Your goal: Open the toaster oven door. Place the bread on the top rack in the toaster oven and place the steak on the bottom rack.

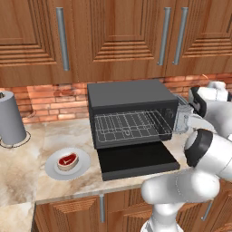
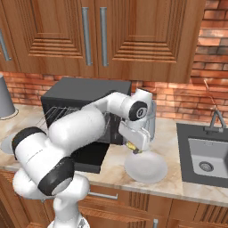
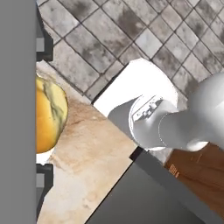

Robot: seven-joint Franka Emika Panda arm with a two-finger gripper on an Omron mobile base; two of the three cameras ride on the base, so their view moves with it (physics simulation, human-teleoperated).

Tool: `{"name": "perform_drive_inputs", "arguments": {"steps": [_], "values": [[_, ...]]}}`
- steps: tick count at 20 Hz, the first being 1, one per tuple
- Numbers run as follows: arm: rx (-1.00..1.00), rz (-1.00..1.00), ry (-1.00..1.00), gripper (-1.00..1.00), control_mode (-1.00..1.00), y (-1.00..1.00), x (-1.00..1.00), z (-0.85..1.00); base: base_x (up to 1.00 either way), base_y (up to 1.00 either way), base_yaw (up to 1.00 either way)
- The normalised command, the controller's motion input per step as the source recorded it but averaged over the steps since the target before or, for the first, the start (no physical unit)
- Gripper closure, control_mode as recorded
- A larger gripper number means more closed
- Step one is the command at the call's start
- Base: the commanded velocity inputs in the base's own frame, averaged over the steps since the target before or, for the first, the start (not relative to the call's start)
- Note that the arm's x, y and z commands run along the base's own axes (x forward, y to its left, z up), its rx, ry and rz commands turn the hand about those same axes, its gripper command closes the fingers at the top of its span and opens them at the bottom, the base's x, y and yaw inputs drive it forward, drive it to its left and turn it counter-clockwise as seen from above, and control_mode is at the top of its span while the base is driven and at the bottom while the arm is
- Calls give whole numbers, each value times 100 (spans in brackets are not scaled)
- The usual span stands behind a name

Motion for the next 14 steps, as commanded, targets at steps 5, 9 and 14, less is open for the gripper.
{"name": "perform_drive_inputs", "arguments": {"steps": [5, 9, 14], "values": [[-16, 24, 12, 100, -100, 100, -37, 69, 0, 0, 0], [-10, 21, 2, 100, -100, 100, -28, 49, 0, 0, 0], [-3, 18, -2, 100, -100, 100, 0, 25, 0, 0, 0]]}}
